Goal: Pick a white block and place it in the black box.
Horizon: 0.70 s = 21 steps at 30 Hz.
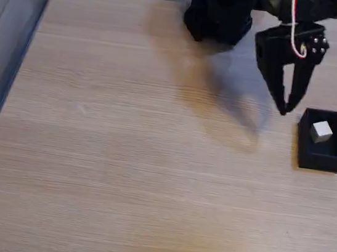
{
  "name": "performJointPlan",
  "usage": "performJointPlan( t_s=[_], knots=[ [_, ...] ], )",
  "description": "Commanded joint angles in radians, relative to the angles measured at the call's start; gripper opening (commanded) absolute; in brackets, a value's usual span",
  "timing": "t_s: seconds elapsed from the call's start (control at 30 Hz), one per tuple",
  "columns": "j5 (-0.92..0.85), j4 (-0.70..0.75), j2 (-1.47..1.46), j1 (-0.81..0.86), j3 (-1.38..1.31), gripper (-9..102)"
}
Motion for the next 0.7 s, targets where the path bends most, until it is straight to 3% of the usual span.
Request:
performJointPlan(
  t_s=[0.0,0.3,0.43,0.57,0.67],
  knots=[
    [-0.052,0.029,0.193,0.083,0.186,0],
    [-0.117,0.252,0.627,0.249,0.650,0],
    [-0.152,0.265,0.799,0.327,0.828,0],
    [-0.172,0.319,0.853,0.345,0.859,0],
    [-0.183,0.445,0.930,0.337,0.861,0]
  ],
)
